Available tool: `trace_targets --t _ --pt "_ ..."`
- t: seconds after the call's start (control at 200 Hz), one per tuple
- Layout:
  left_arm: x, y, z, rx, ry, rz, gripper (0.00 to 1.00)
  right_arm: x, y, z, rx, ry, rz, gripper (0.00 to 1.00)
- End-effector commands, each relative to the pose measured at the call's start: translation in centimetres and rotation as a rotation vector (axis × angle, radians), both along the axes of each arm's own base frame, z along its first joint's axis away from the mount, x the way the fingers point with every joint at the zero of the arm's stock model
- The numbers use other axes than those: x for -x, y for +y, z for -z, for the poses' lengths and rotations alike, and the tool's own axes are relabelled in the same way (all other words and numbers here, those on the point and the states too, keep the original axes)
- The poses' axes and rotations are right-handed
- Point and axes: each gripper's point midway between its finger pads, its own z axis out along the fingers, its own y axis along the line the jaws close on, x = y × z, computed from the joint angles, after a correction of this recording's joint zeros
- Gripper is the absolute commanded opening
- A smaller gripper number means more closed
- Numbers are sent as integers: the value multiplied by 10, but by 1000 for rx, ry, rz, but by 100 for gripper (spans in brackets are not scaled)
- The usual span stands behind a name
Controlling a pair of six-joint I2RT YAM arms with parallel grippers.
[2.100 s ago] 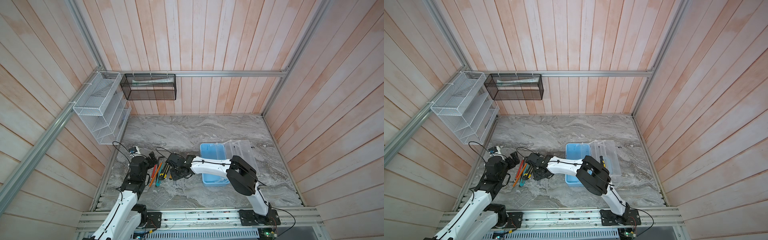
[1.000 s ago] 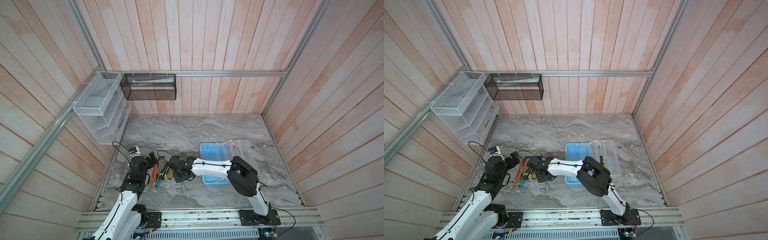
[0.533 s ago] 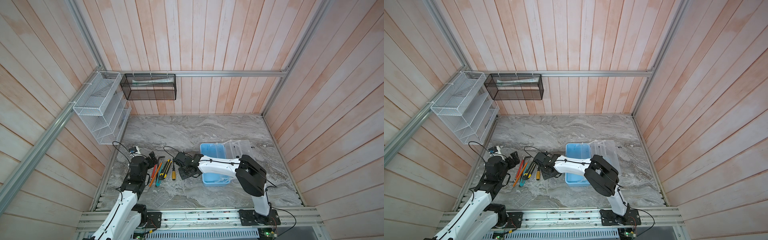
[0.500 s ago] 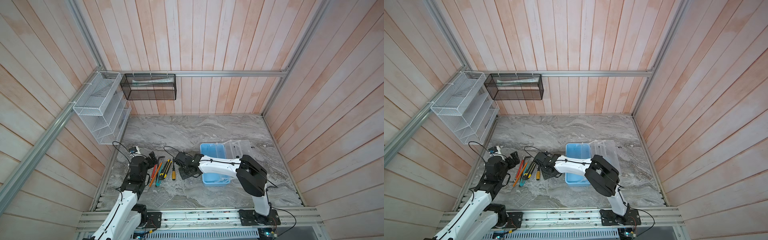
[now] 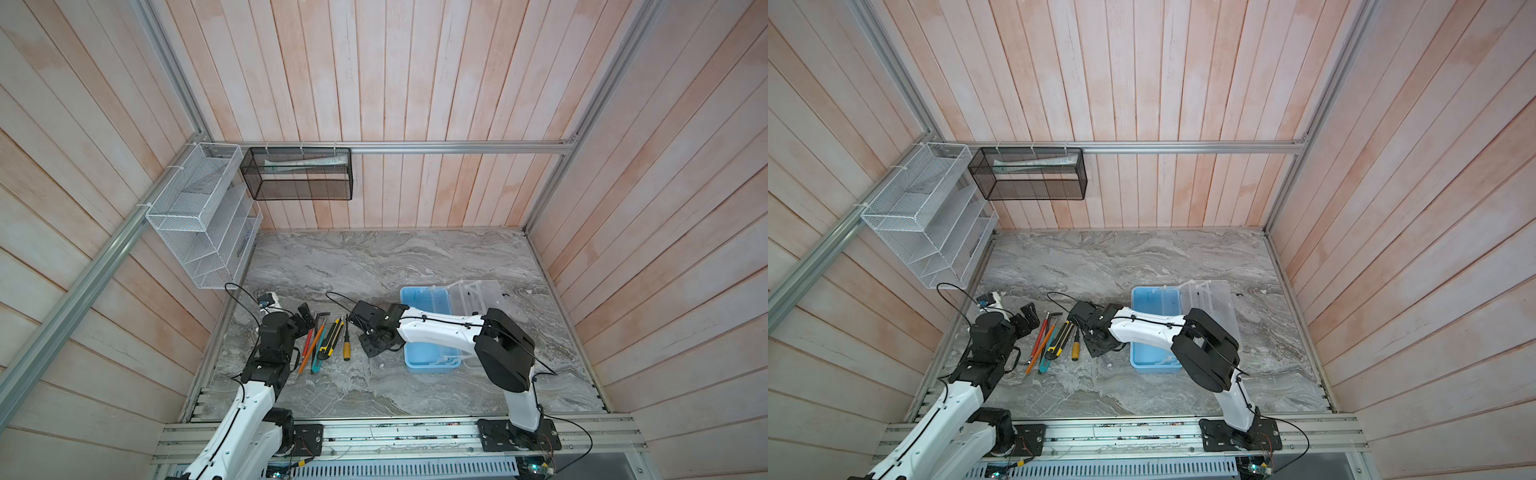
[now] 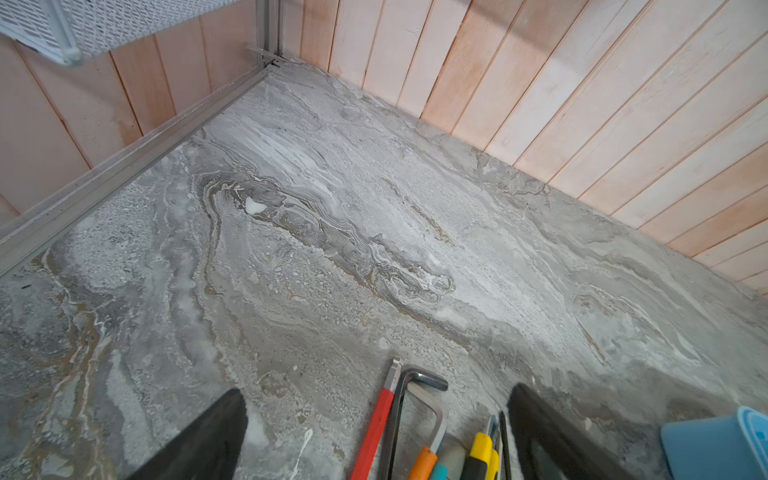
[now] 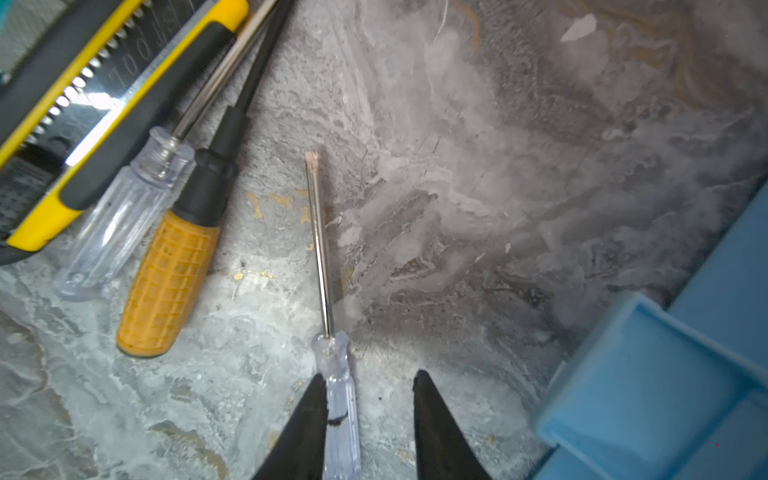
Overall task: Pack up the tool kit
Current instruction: 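Lift the clear-handled screwdriver off the table with the right gripper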
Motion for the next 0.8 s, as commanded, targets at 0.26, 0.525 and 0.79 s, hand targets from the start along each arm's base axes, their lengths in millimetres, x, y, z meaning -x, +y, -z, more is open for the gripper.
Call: trace_targets --t 0.26,0.525,0.79 --pt "2 1 2 -2 -3 0 100 14 0 23 82 43 -14 37" --pt "2 1 2 -2 -3 1 100 20 -3 34 89 65 -7 36" --pt "2 1 3 -4 -1 2 100 19 -8 40 116 56 11 23"
